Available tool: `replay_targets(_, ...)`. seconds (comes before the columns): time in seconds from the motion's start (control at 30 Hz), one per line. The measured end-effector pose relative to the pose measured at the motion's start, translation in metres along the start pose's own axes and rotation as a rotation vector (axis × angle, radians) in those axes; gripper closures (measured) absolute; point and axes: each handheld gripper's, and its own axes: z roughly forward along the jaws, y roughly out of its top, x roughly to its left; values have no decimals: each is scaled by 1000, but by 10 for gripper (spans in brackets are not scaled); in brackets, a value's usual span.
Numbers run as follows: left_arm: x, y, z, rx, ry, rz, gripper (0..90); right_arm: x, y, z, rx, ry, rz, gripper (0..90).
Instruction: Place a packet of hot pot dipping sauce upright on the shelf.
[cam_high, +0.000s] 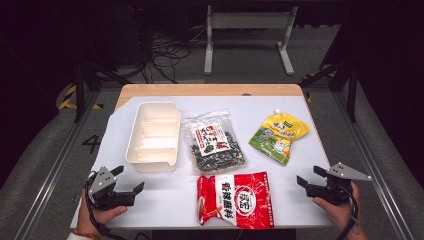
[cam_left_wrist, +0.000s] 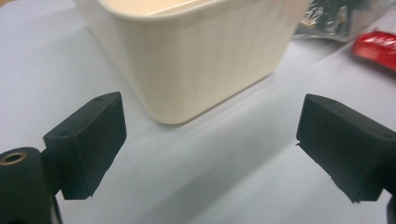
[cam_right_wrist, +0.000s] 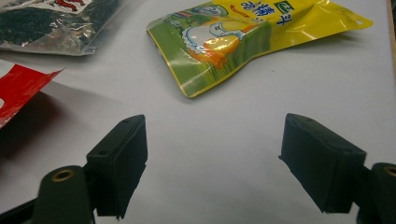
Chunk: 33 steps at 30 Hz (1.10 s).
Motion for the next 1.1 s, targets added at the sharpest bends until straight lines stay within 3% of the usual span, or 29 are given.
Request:
replay_targets(0.2, -9, 0, 11, 58, -38, 64, 134, 0, 5, 2, -3, 11, 4, 255)
replay_targets(0.4, -12, -3, 8, 61, -49, 68, 156, -2, 15, 17, 33, -3, 11, 292)
replay_targets(0.57, -16, -3, 4, 53, -62, 71, 169, -6, 27, 30, 29, 9, 30, 335)
replay_targets(0.9, -17, -3, 9, 84, -70, 88, 187, -19, 49, 56, 6, 7, 86, 353)
replay_targets(1.1, -23, -2, 11, 100, -89, 105, 203, -13, 54, 57, -2, 19, 74, 348)
